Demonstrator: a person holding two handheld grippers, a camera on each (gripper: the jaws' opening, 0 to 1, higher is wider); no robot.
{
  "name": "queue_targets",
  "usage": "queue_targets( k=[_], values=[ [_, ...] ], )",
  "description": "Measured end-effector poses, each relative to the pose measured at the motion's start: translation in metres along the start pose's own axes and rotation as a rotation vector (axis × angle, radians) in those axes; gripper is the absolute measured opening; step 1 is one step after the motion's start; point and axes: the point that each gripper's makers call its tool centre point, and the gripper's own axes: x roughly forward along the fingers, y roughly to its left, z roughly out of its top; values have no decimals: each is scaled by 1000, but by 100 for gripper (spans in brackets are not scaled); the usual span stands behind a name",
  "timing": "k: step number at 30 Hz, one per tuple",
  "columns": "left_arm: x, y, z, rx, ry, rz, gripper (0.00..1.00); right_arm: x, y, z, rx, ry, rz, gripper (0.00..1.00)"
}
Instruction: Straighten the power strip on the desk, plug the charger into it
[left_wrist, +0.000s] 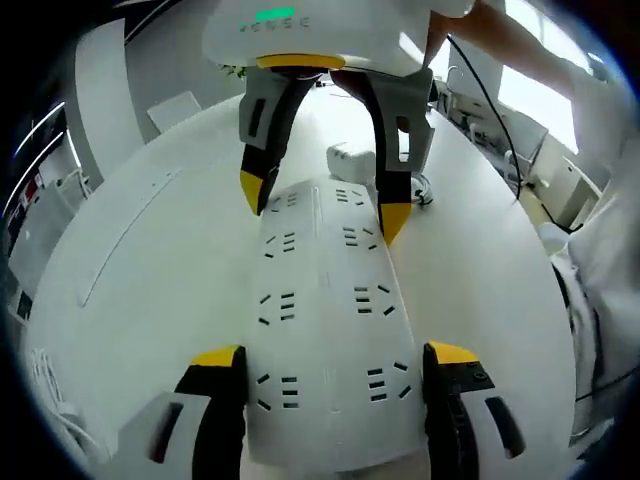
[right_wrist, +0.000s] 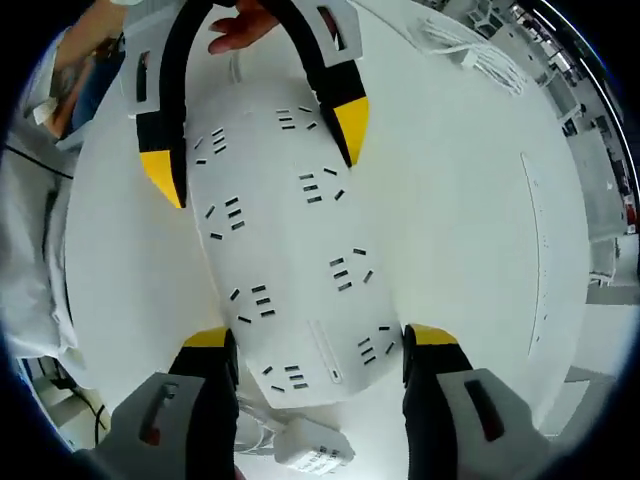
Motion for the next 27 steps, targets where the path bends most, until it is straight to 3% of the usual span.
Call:
queue_targets(
  k=[5, 15, 21, 22, 24, 27],
  values=[
    [-3, 0, -3, 74, 33, -45, 72, -1, 4, 0, 61, -5, -10, 65],
    [-6, 0, -7, 153, 82, -94, 71, -5, 22, 4, 234, -78, -58, 65],
    [-7, -1, -7, 165, 93, -100, 71, -6, 23, 4, 244, -107, -65, 66],
    [-7, -1, -7, 166, 93, -101, 71, -6, 23, 4, 237, -124, -66, 65],
    [-7, -1, -7, 168, 93, -102, 71, -7, 22, 13, 184, -255, -63, 65],
    [-6, -1, -7, 169, 95, -102, 71, -15, 22, 19, 247, -404, -51, 64]
  ],
)
